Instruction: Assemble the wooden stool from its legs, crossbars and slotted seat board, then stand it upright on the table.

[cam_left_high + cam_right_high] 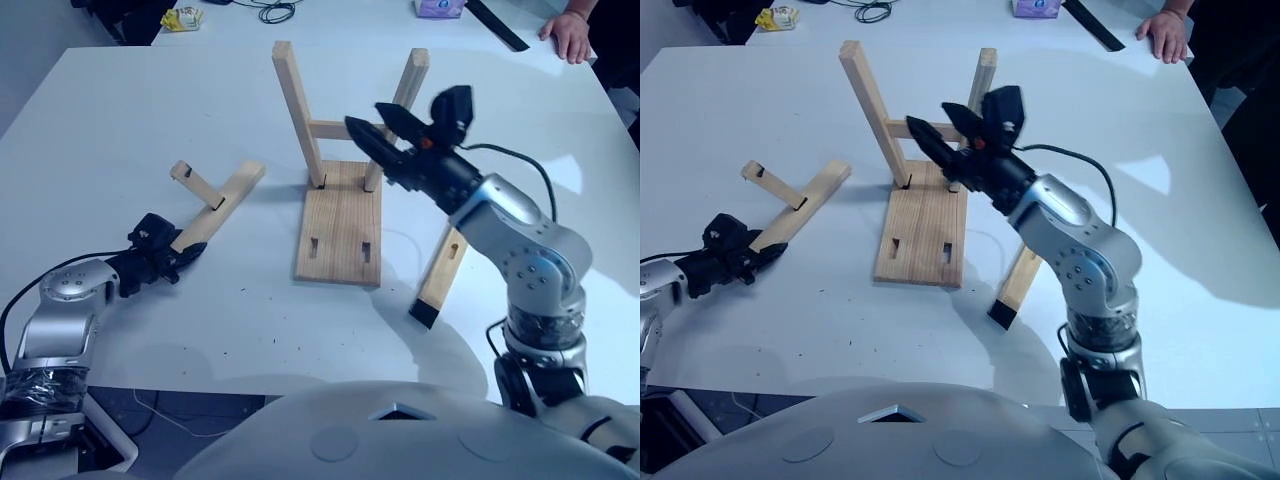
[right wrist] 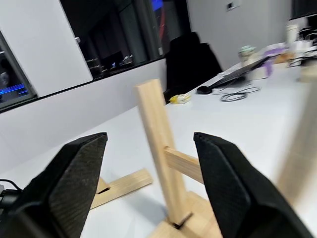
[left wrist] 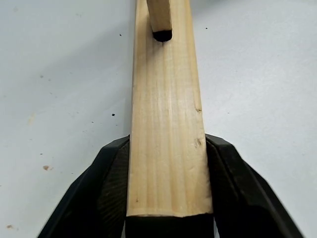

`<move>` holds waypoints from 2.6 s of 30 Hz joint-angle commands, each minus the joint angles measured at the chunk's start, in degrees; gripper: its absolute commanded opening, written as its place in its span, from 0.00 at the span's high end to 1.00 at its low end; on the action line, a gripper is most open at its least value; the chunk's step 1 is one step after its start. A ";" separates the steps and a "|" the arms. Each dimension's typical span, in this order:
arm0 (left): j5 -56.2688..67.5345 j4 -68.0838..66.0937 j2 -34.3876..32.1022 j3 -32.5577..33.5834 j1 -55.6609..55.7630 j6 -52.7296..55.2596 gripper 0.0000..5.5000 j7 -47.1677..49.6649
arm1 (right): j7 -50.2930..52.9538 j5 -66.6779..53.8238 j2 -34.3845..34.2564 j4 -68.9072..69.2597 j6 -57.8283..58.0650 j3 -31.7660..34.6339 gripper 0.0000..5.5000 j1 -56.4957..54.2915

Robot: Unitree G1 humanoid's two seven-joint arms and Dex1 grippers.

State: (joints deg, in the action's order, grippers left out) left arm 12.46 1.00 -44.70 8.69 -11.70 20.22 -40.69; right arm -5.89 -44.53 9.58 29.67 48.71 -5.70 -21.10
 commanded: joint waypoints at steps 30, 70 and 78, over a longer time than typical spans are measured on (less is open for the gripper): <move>0.94 4.34 -3.00 -10.27 -5.27 15.34 0.63 1.79 | -2.42 28.05 -24.29 -31.98 -11.83 -30.42 0.41 -12.95; -2.81 -0.07 -8.16 -18.10 -6.66 0.79 0.63 -6.34 | -2.41 30.79 -29.06 -42.04 -35.14 -22.26 0.41 -14.11; -2.11 -0.30 -5.37 -18.23 -9.60 1.83 0.63 -2.92 | -0.87 31.27 -34.90 -48.97 -39.48 -21.59 0.41 -22.00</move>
State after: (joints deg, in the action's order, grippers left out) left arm 14.80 5.78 -52.22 -2.13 -10.71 16.25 -42.96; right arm -8.08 -13.36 -8.26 -15.66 12.02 -29.13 -32.16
